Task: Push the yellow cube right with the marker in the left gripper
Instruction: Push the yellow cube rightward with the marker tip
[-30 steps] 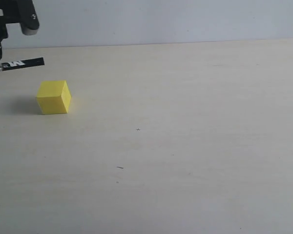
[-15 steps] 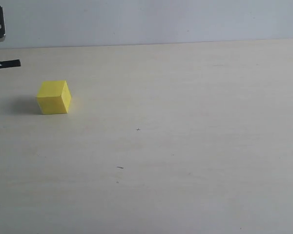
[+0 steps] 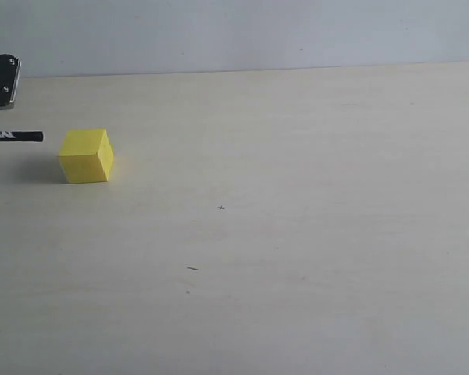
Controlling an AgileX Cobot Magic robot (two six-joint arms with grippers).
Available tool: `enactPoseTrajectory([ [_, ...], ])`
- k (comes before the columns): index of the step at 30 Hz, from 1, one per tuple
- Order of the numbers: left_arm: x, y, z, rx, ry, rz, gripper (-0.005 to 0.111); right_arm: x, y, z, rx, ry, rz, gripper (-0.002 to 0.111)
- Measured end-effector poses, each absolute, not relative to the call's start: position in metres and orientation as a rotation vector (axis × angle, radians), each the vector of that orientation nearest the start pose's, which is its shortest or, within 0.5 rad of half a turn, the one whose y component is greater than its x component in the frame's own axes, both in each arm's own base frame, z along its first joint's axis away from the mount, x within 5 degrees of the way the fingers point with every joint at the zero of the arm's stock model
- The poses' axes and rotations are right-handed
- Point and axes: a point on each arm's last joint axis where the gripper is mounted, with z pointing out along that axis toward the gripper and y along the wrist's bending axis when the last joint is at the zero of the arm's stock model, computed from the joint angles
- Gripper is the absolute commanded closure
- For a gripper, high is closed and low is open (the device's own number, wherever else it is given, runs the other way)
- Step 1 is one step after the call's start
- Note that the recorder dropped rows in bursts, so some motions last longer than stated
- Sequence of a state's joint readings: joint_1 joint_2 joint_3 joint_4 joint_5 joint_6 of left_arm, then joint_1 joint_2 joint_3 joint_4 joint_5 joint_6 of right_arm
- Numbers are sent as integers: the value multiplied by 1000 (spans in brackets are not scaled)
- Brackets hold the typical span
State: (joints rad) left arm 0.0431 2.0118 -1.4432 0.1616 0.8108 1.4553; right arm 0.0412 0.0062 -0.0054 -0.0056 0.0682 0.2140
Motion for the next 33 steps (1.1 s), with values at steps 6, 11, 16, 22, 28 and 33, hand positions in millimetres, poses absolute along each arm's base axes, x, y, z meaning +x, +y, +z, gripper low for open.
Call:
enactPoseTrajectory([
  [6, 414, 52, 166, 1961, 2255, 204, 107, 57, 2, 208, 130, 1550, 197, 108],
  [11, 414, 60, 150, 1972, 2285, 137, 107, 57, 2, 208, 130, 1550, 197, 108],
  [16, 417, 58, 140, 1994, 2268, 128, 107, 57, 2, 208, 130, 1550, 197, 108],
  [22, 429, 17, 145, 2072, 2160, 150, 107, 57, 2, 208, 130, 1550, 197, 108],
  [28, 431, -26, 143, 2157, 2079, 118, 107, 57, 2, 208, 130, 1550, 197, 108],
  [33, 435, -18, 147, 2110, 2116, 125, 107, 57, 2, 208, 130, 1550, 197, 108],
])
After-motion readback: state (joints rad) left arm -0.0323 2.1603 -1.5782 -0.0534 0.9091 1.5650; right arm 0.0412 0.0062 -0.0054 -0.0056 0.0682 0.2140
